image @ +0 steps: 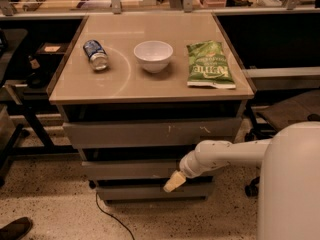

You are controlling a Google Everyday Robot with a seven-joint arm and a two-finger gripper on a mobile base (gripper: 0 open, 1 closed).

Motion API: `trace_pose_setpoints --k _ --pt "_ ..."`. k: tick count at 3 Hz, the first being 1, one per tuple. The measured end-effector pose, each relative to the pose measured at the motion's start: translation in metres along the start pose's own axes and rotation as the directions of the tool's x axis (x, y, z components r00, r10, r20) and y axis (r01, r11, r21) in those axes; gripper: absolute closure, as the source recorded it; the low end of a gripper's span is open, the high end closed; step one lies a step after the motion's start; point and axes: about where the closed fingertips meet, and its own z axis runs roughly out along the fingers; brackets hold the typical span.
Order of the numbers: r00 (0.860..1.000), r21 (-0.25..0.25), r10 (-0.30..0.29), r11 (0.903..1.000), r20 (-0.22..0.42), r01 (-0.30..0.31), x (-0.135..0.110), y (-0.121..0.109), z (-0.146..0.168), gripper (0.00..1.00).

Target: Open middle drawer

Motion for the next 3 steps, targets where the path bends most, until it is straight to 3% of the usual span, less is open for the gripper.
trace_pose_setpoints --k 2,3 --pt "0.998 -0.081 -0.026 0.9965 -0.064 0.021 0.014 0.032 0.002 0.0" --pt "0.998 -0.081 -0.026 0.9965 -0.064 0.021 0.013 0.032 0.001 0.0"
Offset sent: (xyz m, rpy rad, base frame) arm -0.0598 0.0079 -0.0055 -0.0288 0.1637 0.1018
